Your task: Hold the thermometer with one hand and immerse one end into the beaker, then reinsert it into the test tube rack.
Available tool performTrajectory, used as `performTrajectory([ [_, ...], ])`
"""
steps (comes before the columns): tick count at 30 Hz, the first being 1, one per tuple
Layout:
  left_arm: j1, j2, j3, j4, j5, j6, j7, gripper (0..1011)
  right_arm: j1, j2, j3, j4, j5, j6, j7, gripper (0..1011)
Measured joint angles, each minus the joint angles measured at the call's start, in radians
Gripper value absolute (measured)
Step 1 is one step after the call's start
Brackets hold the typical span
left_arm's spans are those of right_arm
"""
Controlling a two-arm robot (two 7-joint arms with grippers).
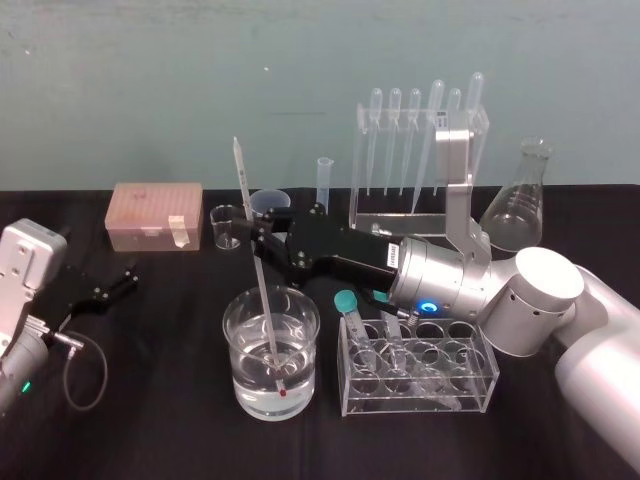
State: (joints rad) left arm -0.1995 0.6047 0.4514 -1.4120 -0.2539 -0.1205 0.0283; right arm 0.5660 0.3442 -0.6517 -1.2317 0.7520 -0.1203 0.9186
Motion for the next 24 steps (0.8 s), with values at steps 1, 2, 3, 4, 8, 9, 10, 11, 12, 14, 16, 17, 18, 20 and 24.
performTrajectory([
  [1, 0.0, 0.0, 0.0, 0.0, 0.0, 0.0, 0.0, 1008, -0.001, 0.001, 0.0, -0.002, 0.0, 0.0, 0.0, 56],
  [2, 0.0, 0.0, 0.0, 0.0, 0.0, 0.0, 0.0, 1008, -0.001, 0.001, 0.0, -0.004, 0.0, 0.0, 0.0, 56],
  [3, 0.0, 0.0, 0.0, 0.0, 0.0, 0.0, 0.0, 1008, -0.001, 0.002, 0.0, -0.004, 0.0, 0.0, 0.0, 56],
  [4, 0.0, 0.0, 0.0, 0.0, 0.0, 0.0, 0.0, 1008, -0.001, 0.002, -0.001, -0.006, 0.0, 0.0, 0.0, 56],
  [8, 0.0, 0.0, 0.0, 0.0, 0.0, 0.0, 0.0, 1008, -0.003, 0.005, -0.001, -0.011, -0.001, 0.0, -0.002, 56],
  [9, 0.0, 0.0, 0.0, 0.0, 0.0, 0.0, 0.0, 1008, -0.003, 0.006, -0.001, -0.011, -0.001, 0.0, -0.002, 56],
  [10, 0.0, 0.0, 0.0, 0.0, 0.0, 0.0, 0.0, 1008, -0.004, 0.007, -0.001, -0.012, -0.001, 0.0, -0.003, 56],
  [11, 0.0, 0.0, 0.0, 0.0, 0.0, 0.0, 0.0, 1008, -0.004, 0.007, -0.001, -0.012, -0.001, 0.0, -0.003, 56],
  [12, 0.0, 0.0, 0.0, 0.0, 0.0, 0.0, 0.0, 1008, -0.004, 0.008, -0.001, -0.014, -0.002, 0.0, -0.003, 56],
  [14, 0.0, 0.0, 0.0, 0.0, 0.0, 0.0, 0.0, 1008, -0.006, 0.01, -0.001, -0.016, -0.002, 0.0, -0.004, 56],
  [16, 0.0, 0.0, 0.0, 0.0, 0.0, 0.0, 0.0, 1008, -0.007, 0.011, -0.001, -0.018, -0.002, 0.0, -0.005, 56],
  [17, 0.0, 0.0, 0.0, 0.0, 0.0, 0.0, 0.0, 1008, -0.007, 0.012, -0.001, -0.019, -0.002, 0.0, -0.005, 56],
  [18, 0.0, 0.0, 0.0, 0.0, 0.0, 0.0, 0.0, 1008, -0.007, 0.012, -0.001, -0.019, -0.002, 0.0, -0.006, 56],
  [20, 0.0, 0.0, 0.0, 0.0, 0.0, 0.0, 0.0, 1008, -0.008, 0.013, -0.001, -0.02, -0.002, 0.0, -0.006, 56],
  [24, 0.0, 0.0, 0.0, 0.0, 0.0, 0.0, 0.0, 1008, -0.01, 0.015, -0.001, -0.023, -0.003, 0.001, -0.007, 56],
])
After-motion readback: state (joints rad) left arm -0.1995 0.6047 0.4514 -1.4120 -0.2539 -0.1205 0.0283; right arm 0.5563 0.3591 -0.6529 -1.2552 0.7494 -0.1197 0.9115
